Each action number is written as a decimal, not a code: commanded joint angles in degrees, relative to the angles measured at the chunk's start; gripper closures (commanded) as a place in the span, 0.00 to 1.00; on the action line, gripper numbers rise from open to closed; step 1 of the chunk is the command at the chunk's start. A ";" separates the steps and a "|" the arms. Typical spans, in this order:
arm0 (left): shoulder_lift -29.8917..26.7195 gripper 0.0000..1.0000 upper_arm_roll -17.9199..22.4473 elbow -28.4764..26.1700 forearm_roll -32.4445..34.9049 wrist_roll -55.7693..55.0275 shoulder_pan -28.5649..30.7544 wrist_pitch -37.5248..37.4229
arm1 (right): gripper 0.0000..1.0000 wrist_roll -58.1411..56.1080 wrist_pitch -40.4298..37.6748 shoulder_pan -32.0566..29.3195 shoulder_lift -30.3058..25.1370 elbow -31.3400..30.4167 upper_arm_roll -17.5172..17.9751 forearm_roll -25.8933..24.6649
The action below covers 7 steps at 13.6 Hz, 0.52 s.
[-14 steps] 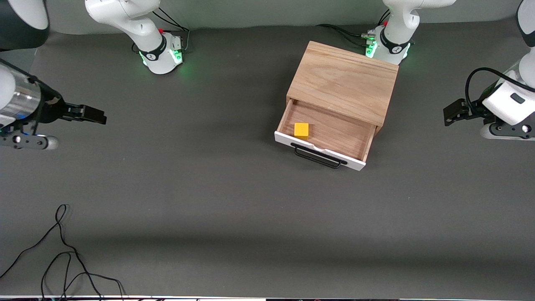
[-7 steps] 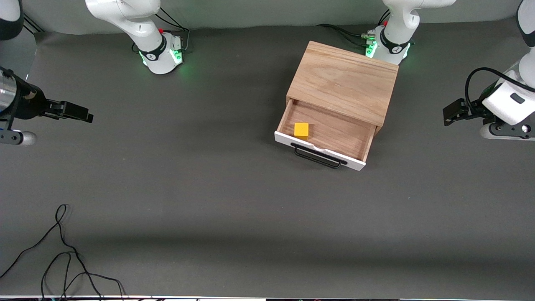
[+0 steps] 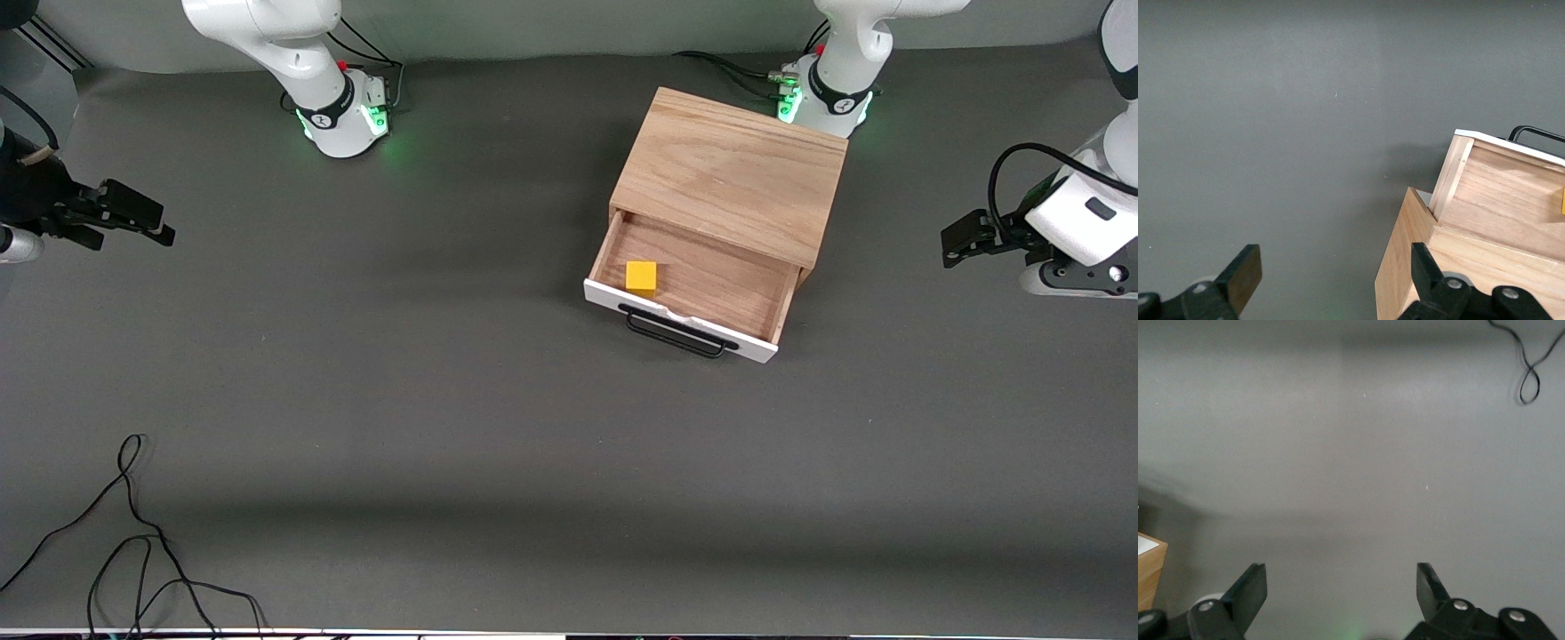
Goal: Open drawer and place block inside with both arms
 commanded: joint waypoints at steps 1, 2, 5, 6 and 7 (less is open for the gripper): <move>-0.22 0.00 -0.26 0.80 -0.56 1.04 0.40 -1.27 | 0.01 -2.30 1.15 -0.75 1.00 2.10 0.65 -0.41; -0.22 0.00 -0.26 0.80 -0.56 1.04 0.40 -1.27 | 0.00 -2.65 1.15 -0.75 1.01 2.11 0.65 -0.41; -0.22 0.00 -0.26 0.80 -0.56 1.04 0.40 -1.27 | 0.01 -2.65 0.54 -0.22 2.14 2.20 0.39 -0.59; -0.22 0.00 -0.26 0.80 -0.56 1.04 0.40 -1.27 | 0.01 -2.57 0.37 -0.13 2.15 2.03 0.30 -0.68; -0.13 0.00 -0.35 0.80 -0.56 0.95 0.40 -1.27 | 0.00 -2.57 0.28 -0.04 2.15 2.02 0.30 -1.11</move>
